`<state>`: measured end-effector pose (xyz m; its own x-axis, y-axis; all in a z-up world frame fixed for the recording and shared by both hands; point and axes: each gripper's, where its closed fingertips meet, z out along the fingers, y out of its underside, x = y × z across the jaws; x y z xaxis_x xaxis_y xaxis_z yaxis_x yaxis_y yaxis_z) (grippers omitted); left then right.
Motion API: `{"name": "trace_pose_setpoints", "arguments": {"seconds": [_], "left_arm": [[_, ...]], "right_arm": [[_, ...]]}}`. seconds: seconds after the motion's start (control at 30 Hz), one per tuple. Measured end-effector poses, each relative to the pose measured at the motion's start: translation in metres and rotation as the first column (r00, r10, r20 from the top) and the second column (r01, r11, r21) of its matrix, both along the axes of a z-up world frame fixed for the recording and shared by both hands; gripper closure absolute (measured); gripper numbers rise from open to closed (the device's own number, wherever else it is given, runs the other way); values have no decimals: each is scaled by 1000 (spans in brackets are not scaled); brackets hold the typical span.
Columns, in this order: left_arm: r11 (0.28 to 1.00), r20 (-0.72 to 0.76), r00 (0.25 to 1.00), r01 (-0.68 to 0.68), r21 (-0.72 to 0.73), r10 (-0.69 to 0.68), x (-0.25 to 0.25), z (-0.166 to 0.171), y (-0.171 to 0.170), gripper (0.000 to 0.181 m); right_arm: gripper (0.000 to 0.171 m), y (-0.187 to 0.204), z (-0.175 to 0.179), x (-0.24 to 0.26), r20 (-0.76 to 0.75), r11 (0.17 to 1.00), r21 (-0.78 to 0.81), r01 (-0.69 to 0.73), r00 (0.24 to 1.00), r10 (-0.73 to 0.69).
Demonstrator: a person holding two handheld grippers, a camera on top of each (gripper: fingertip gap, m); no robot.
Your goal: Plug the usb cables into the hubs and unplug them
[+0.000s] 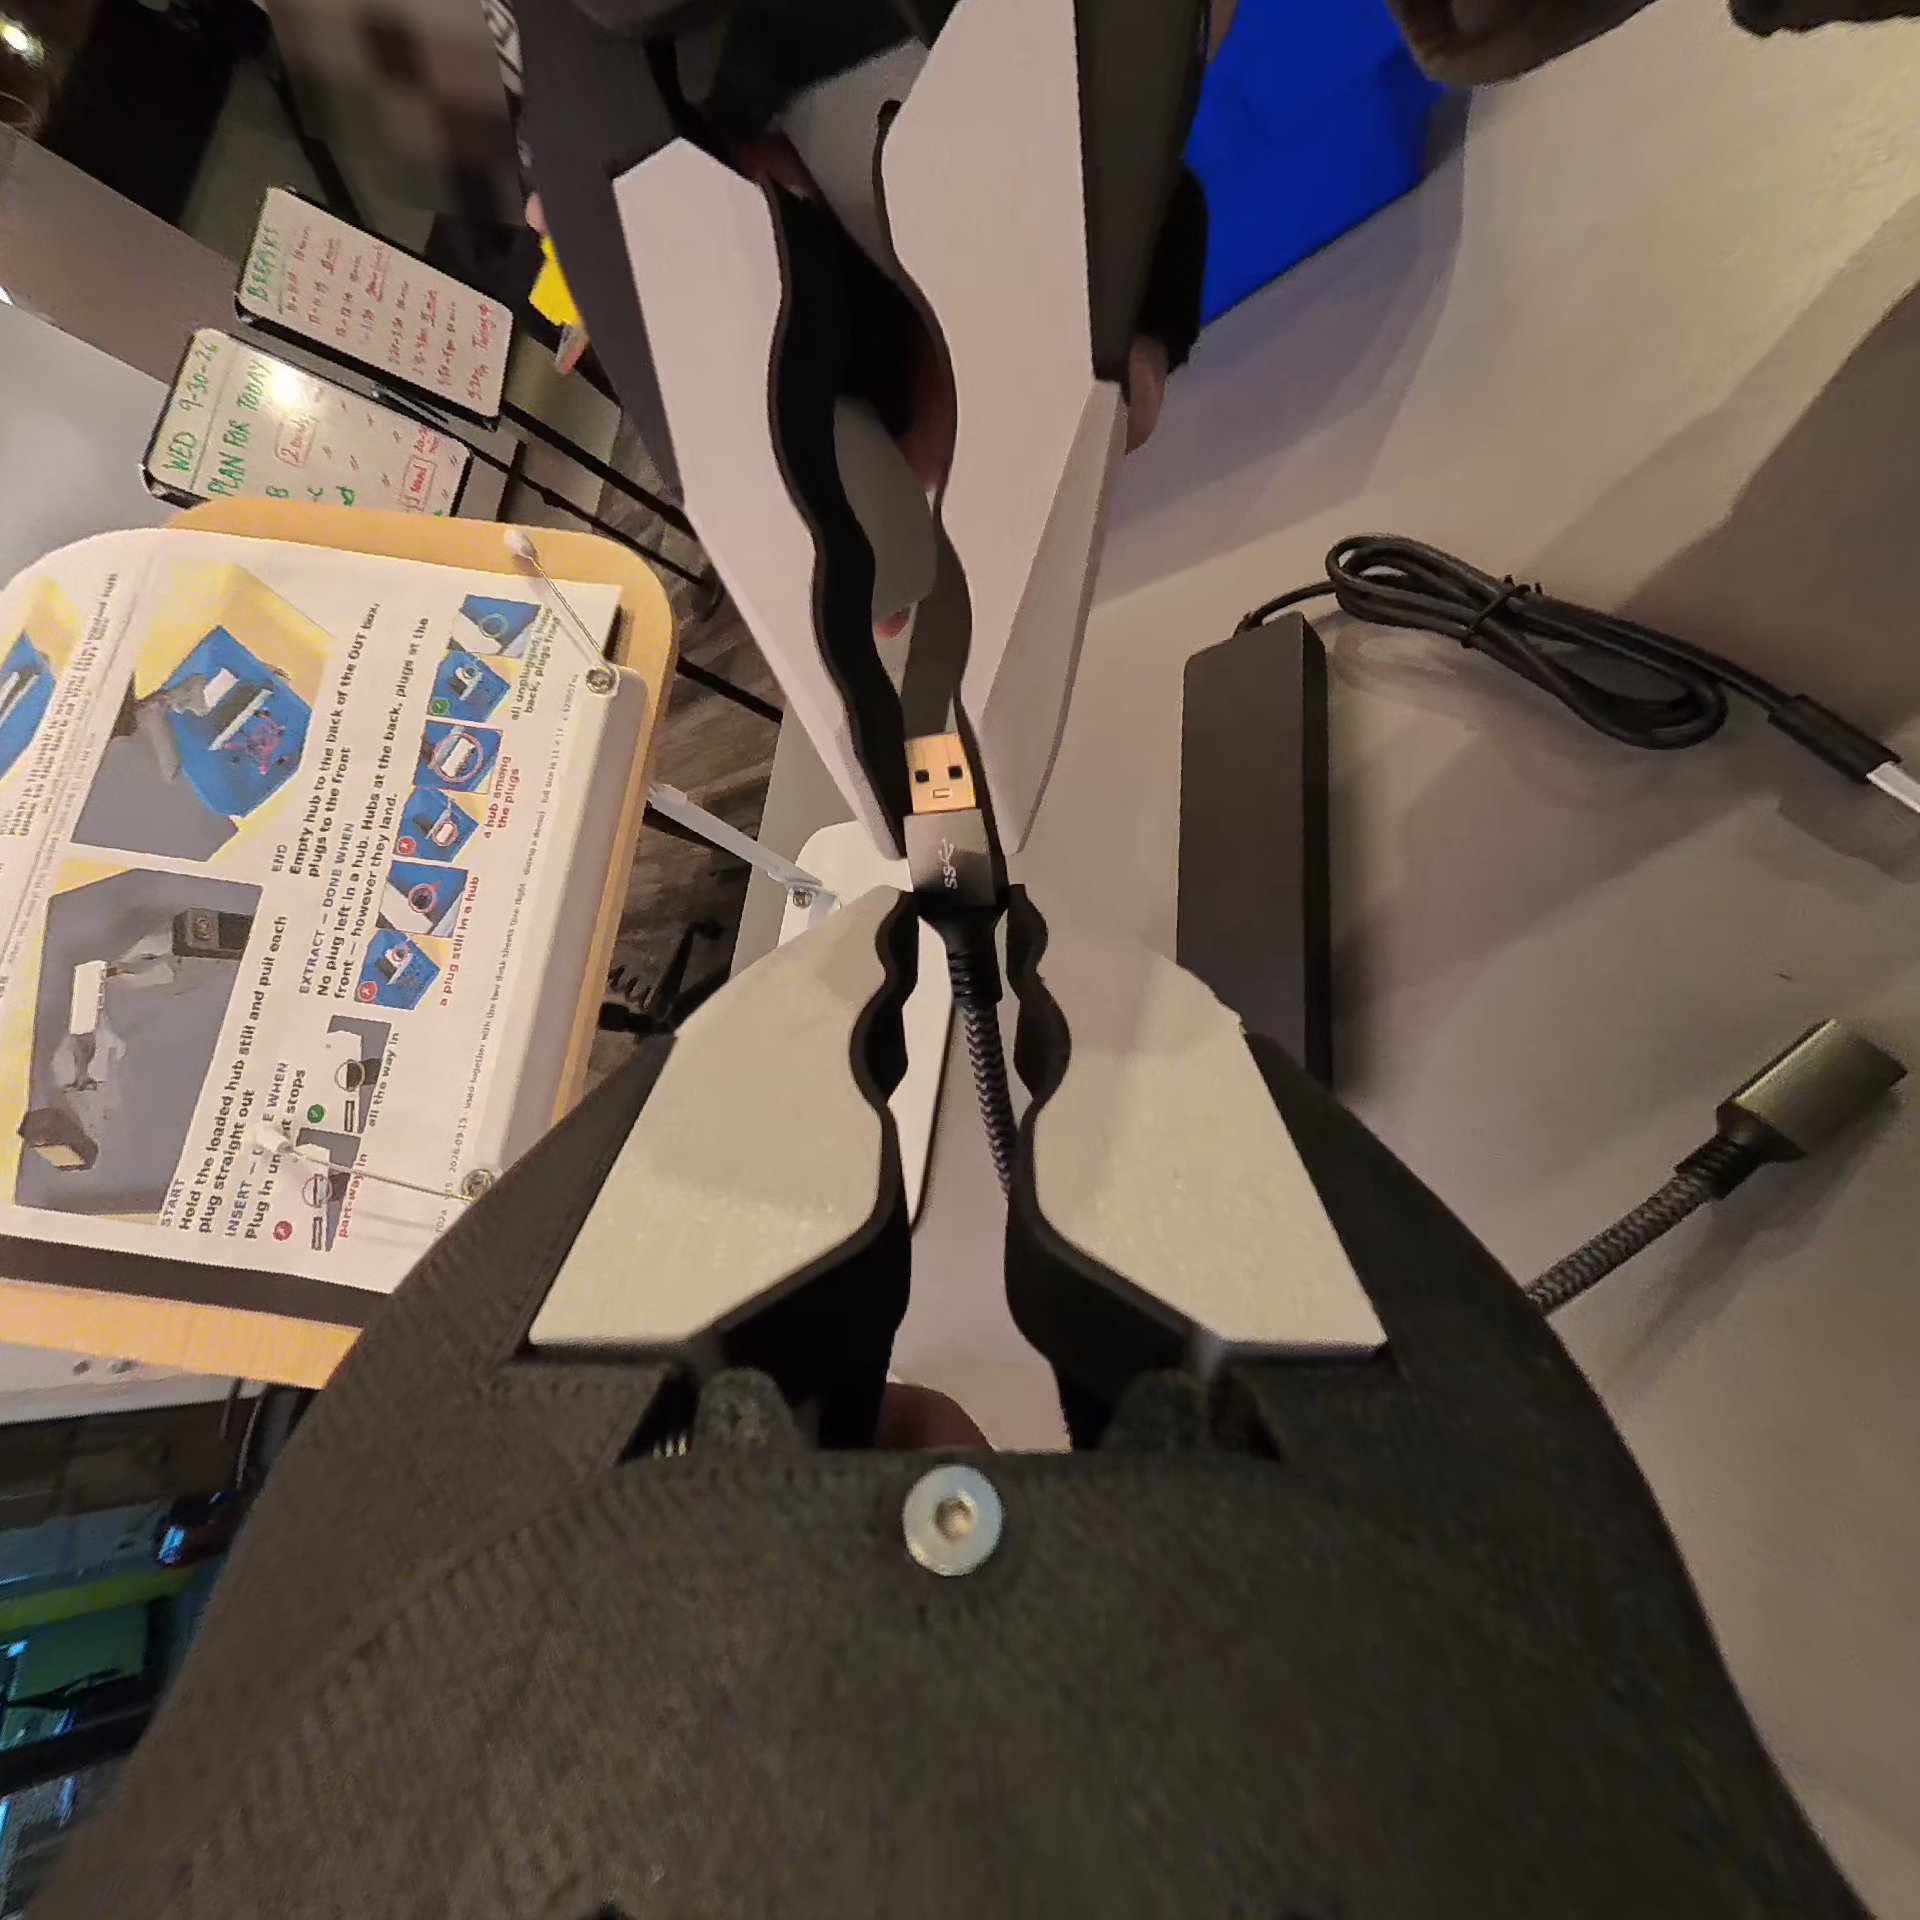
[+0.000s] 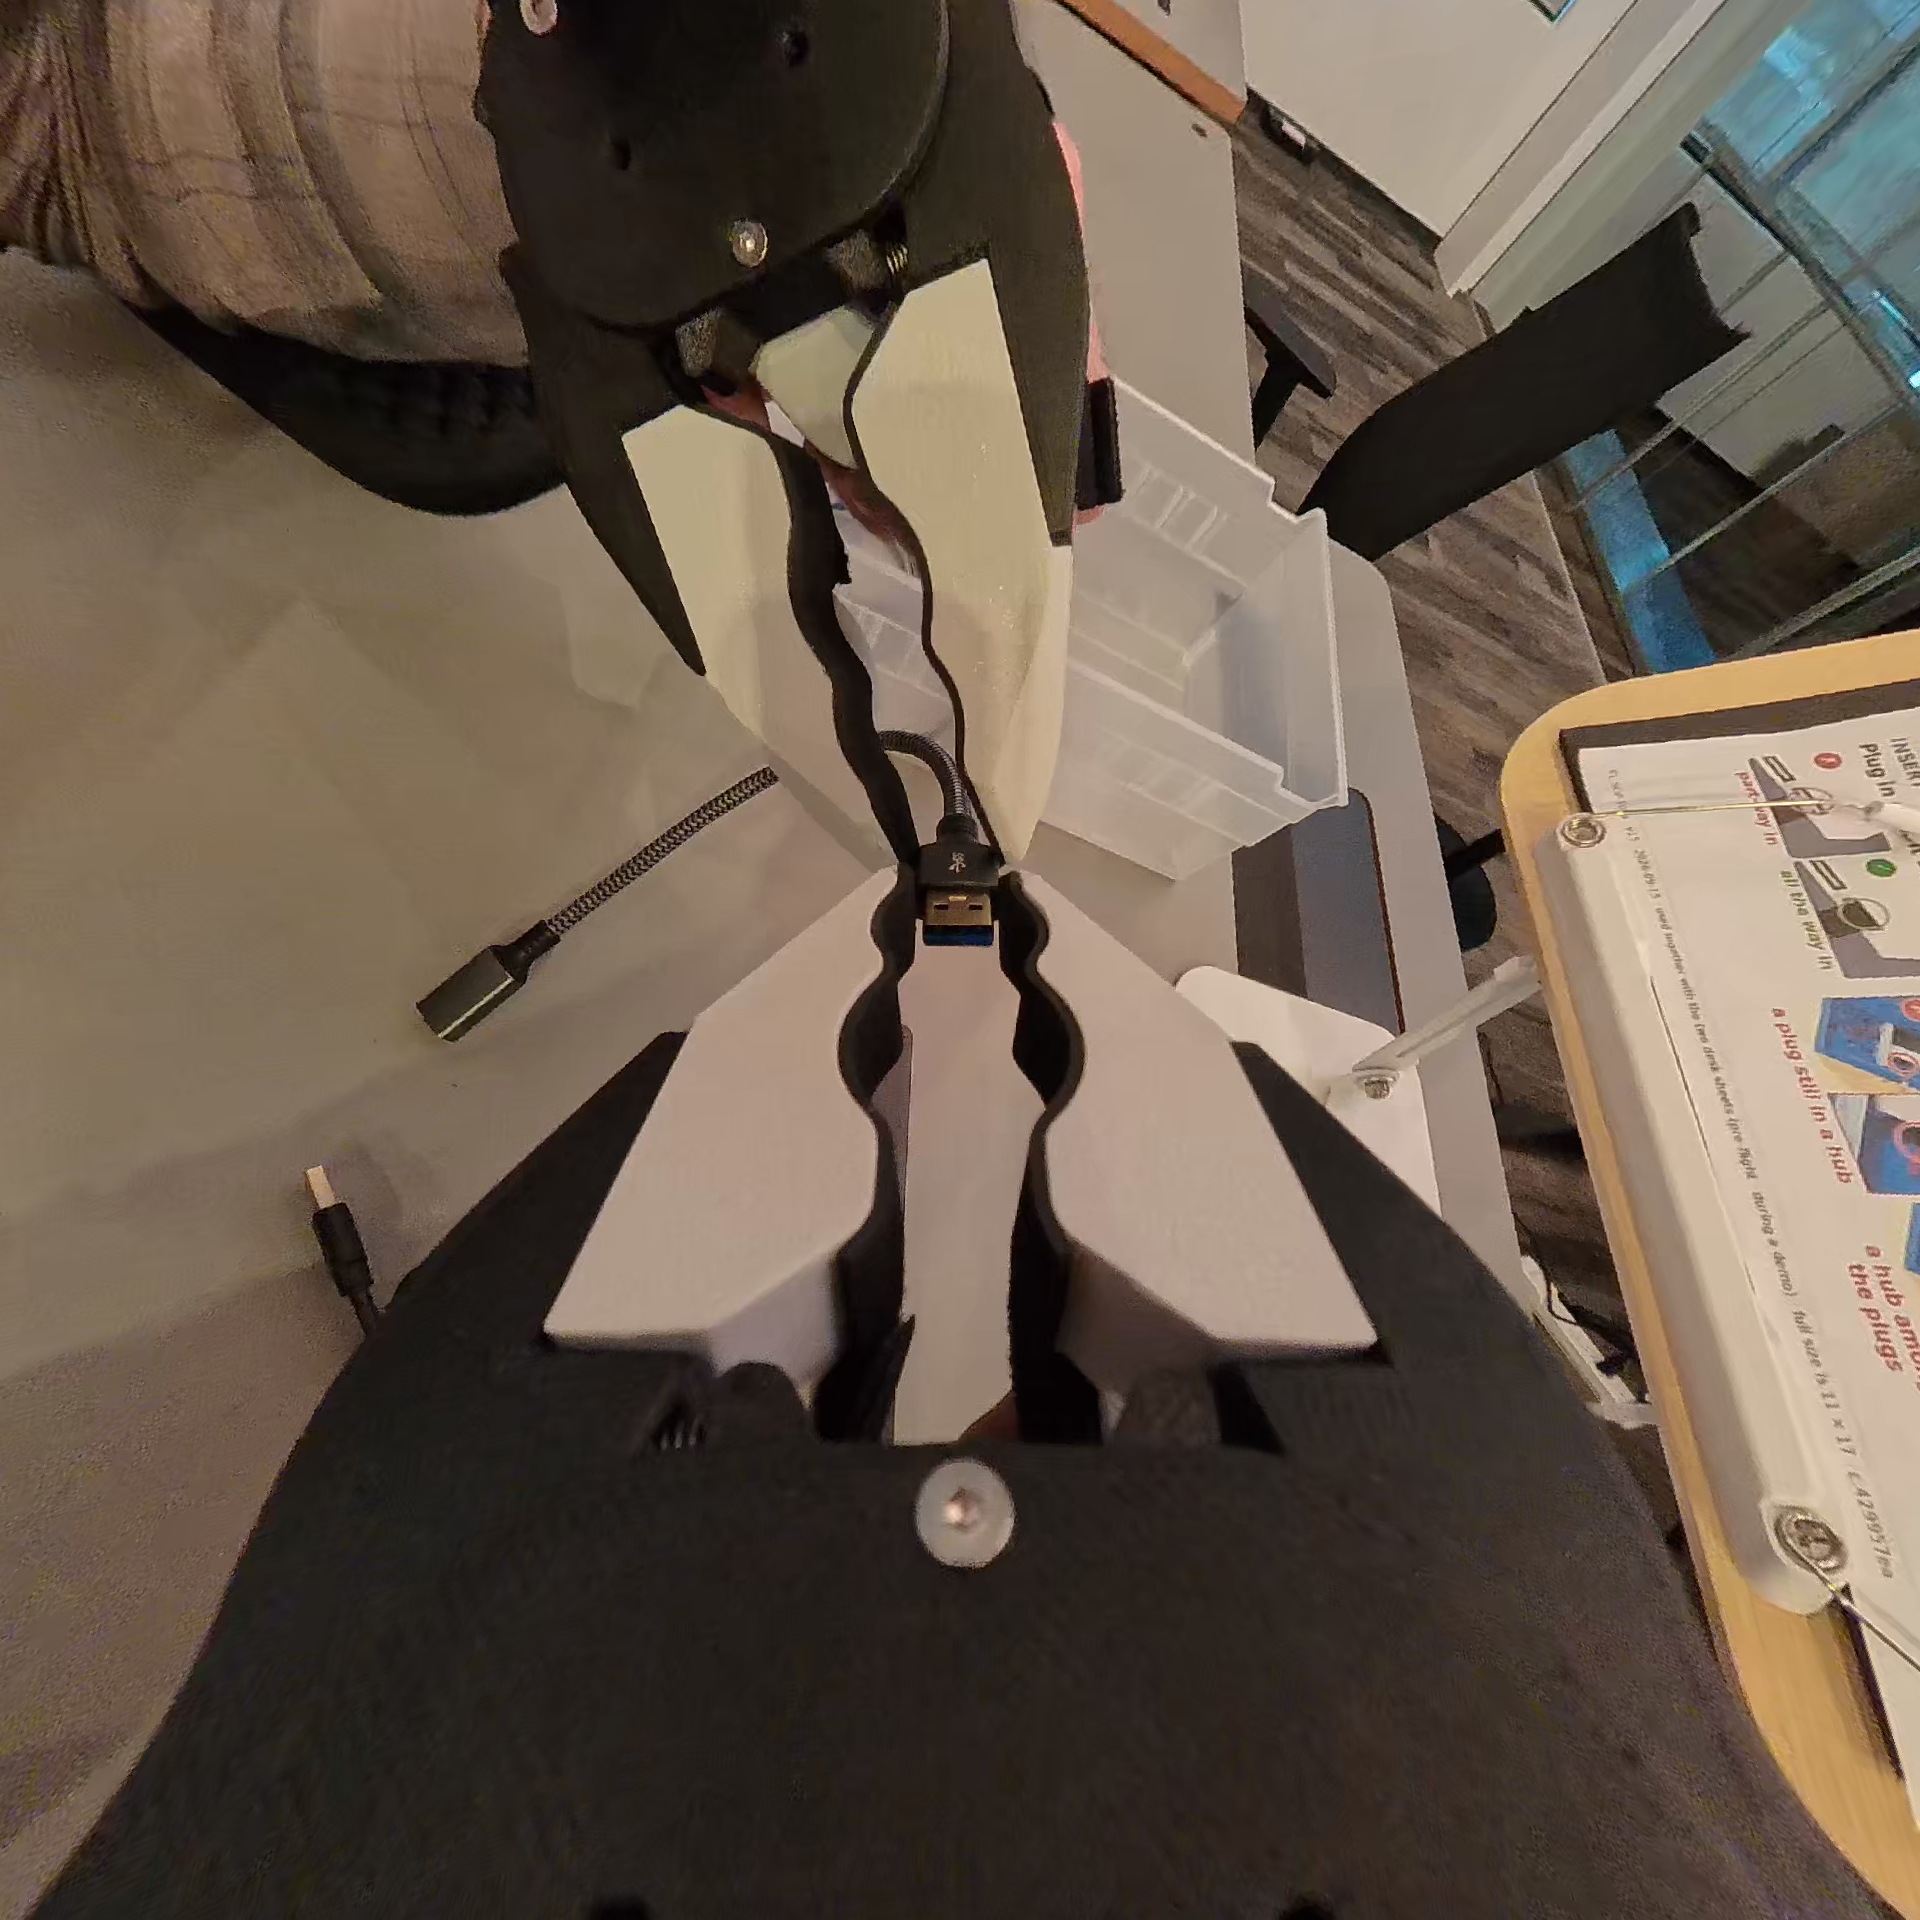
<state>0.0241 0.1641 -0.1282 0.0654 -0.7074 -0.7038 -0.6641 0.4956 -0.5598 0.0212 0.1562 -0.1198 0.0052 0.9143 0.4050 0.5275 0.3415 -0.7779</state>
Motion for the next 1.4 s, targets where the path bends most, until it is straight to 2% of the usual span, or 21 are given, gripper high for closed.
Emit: {"name": "trace_pose_setpoints", "arguments": {"seconds": [0.1, 0.2, 0.3, 0.43, 0.5, 0.6, 0.7, 0.77, 0.87, 1.07, 1.2, 1.4], "left_arm": [[1000, 57, 998, 8, -12, -7, 0, 9, 0, 157], [999, 130, 991, 21, -34, -16, -5, 21, 3, 131], [989, 231, 972, 77, -129, -46, -12, 35, 0, 114], [969, 426, 903, 154, -193, -59, -38, 67, 7, 128], [973, 516, 856, 129, -192, -12, -56, 81, 22, 140], [988, 464, 884, 21, -154, 53, -69, 64, 46, 141], [987, 388, 921, 20, -158, 44, -54, 36, 48, 132], [985, 366, 931, 56, -164, 8, -39, 24, 43, 128], [973, 408, 911, 144, -183, -58, -18, 17, 29, 123], [925, 594, 785, 338, -174, -175, 5, 48, -10, 120], [901, 700, 685, 410, -145, -200, 0, 76, -25, 128], [908, 673, 709, 397, -134, -211, 3, 76, -31, 149]], "right_arm": [[158, -3, 8, 1, -42, 1000, -7, -16, 999, 15], [158, -7, 18, 1, -89, 999, -12, -36, 995, 34], [158, -10, 23, 2, -118, 999, -16, -51, 992, 49], [158, -13, 30, 1, -166, 997, -25, -77, 984, 71], [158, -17, 38, 2, -208, 995, -33, -99, 974, 90], [158, -22, 51, 2, -276, 991, -35, -132, 954, 117], [157, -28, 63, 1, -347, 985, -34, -167, 927, 145], [158, -31, 68, 0, -373, 983, -32, -183, 914, 158], [158, -34, 79, 0, -437, 977, -35, -211, 882, 175], [158, -30, 73, -1, -424, 977, -54, -204, 891, 162], [158, -31, 70, 0, -401, 976, -66, -207, 901, 164], [157, -31, 68, 0, -358, 981, -69, -181, 922, 145]]}}
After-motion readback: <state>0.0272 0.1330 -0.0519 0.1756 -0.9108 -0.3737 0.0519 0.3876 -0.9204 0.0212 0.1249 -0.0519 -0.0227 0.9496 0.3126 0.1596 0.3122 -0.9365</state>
